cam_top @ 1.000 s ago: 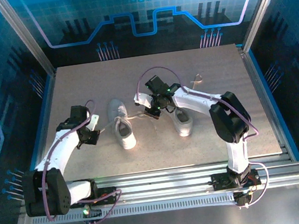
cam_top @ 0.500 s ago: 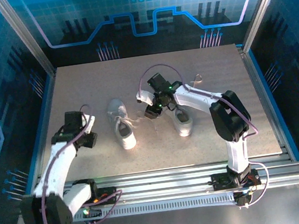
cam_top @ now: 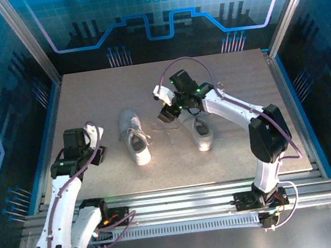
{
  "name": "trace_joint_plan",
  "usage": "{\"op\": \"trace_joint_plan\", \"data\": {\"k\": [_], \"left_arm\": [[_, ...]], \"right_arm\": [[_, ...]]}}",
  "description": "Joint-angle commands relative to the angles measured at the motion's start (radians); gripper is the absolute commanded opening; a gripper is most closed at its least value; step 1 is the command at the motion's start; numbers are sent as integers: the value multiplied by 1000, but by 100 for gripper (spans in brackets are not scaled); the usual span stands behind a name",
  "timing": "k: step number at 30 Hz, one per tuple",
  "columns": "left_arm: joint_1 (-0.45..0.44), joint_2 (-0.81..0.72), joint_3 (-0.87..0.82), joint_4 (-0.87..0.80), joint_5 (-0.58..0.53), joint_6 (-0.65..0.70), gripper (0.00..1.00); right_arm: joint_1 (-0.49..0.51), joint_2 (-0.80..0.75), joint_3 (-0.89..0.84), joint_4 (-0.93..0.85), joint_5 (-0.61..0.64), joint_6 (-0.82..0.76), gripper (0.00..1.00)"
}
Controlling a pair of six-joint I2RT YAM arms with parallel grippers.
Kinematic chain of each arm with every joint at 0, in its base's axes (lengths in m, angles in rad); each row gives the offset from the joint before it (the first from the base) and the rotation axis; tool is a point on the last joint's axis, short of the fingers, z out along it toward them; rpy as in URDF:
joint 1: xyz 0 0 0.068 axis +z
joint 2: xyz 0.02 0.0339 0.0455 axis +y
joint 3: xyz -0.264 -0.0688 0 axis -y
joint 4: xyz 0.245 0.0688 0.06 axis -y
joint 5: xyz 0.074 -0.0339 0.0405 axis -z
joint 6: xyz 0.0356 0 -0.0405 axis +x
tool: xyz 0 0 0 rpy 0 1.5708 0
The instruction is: Tie the shoes
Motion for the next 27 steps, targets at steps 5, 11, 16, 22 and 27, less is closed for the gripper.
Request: {"op": "trace_joint_plan", "data": {"k": [5,11,16,22,27], "left_arm": [[-15,83,69,78,232,-202,61],[-88,192,150,127,286,-293,54],[-313,329,225,223,209,-317,55],[-560,594,341,328,118,-263,59],[-676,845,509,279,41,-243,61]], "right_arm": [[70,-21,-67,6,-25,103,61],[57,-92,-98,9,41,156,61],[-40,-159,-79,-61,129,216,62],[-221,-227,-117,-175,228,323,63],[-358,-278,-239,-222,187,400,62]]}}
